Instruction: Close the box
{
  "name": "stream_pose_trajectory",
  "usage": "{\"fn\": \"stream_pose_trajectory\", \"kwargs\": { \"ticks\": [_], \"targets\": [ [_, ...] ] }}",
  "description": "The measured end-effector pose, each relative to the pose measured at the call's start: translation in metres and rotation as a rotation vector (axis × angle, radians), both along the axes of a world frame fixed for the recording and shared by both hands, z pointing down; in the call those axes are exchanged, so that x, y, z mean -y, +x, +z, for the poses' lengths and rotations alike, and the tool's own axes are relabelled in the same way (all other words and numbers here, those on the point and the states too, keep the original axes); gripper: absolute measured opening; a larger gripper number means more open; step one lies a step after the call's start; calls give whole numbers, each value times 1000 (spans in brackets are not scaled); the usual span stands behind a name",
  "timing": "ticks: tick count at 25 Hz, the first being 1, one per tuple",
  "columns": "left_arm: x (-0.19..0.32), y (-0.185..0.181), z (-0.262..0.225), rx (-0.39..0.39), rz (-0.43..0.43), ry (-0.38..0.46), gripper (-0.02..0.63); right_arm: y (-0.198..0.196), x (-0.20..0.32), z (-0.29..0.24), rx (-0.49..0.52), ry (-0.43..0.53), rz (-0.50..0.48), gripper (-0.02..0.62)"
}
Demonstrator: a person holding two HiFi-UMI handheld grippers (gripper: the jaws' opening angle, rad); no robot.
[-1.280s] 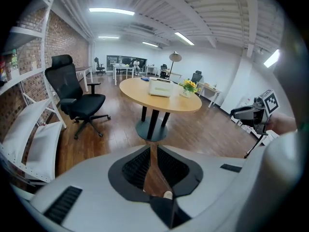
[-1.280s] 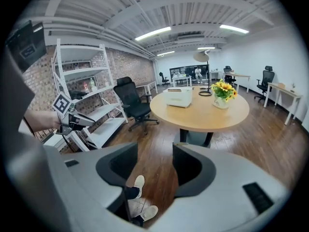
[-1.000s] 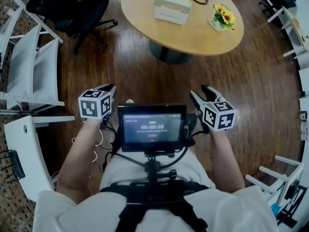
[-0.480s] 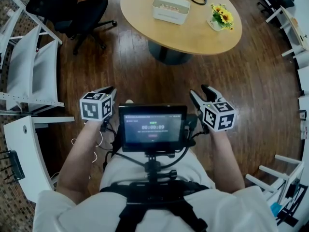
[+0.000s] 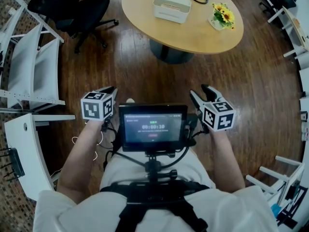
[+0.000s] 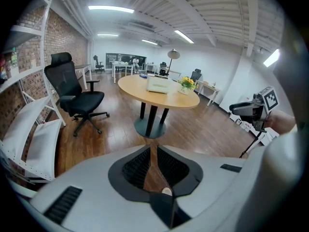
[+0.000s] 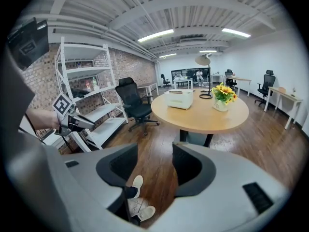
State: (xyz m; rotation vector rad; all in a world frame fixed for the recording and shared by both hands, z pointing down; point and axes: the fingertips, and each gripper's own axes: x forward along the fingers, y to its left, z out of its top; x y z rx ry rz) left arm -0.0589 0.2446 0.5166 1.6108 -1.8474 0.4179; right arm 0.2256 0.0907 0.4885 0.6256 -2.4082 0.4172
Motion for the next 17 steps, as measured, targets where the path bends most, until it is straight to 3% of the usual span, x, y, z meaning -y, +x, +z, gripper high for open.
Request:
{"fn": "stream_pose_trajectory", "kwargs": {
  "ticks": [10, 17],
  "targets": [
    [2, -2, -2, 9, 7, 1, 47, 0, -2, 1, 1, 1, -1, 232],
    [15, 28, -7, 22, 18, 4, 46, 32, 7, 0, 3, 2, 7, 233]
  ]
}}
